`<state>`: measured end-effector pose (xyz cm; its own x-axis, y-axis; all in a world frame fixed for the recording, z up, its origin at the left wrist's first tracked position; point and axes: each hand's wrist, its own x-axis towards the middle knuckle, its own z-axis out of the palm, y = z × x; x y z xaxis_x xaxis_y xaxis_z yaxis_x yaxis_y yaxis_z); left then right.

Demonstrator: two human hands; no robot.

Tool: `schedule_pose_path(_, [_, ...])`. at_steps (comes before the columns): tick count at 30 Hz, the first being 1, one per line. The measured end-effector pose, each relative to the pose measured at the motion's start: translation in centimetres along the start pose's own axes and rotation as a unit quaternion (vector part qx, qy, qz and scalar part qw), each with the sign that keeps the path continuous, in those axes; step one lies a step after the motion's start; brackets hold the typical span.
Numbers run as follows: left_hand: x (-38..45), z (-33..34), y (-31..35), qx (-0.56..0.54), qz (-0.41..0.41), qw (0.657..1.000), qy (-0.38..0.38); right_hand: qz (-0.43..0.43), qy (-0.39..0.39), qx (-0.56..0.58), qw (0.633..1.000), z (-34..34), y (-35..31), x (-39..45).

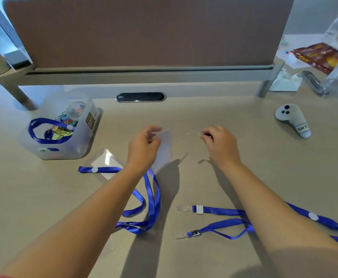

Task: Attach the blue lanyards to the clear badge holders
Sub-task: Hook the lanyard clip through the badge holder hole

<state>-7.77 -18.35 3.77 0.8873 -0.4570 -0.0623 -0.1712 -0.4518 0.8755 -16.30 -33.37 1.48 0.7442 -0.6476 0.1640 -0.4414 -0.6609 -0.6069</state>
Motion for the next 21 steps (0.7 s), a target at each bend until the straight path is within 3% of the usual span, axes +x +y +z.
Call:
schedule_pose_path(2, [0.4,-0.5,0.8,-0.058,-0.013,0.998,-0.003,-0.042,0.061,0.025,0.997,-1.3,-1.7,1.3])
schedule_pose_path(5, [0.7,-1.5,2.2,-0.129,-0.028,0.991,-0.005,-0.066,0.086,0.073,0.991,-2.9,-4.3,2.7])
schedule_pose_path(9, [0.9,-2.9,3.7,-0.156,-0.017,0.988,-0.006,-0.039,0.051,0.203,0.977,-3.8,-7.8,3.3])
schedule_pose_path(21, [1.3,-6.1,5.3,-0.189,0.036,0.98,0.05,0.01,-0.113,0.276,0.955,-3.2,-13.3,3.4])
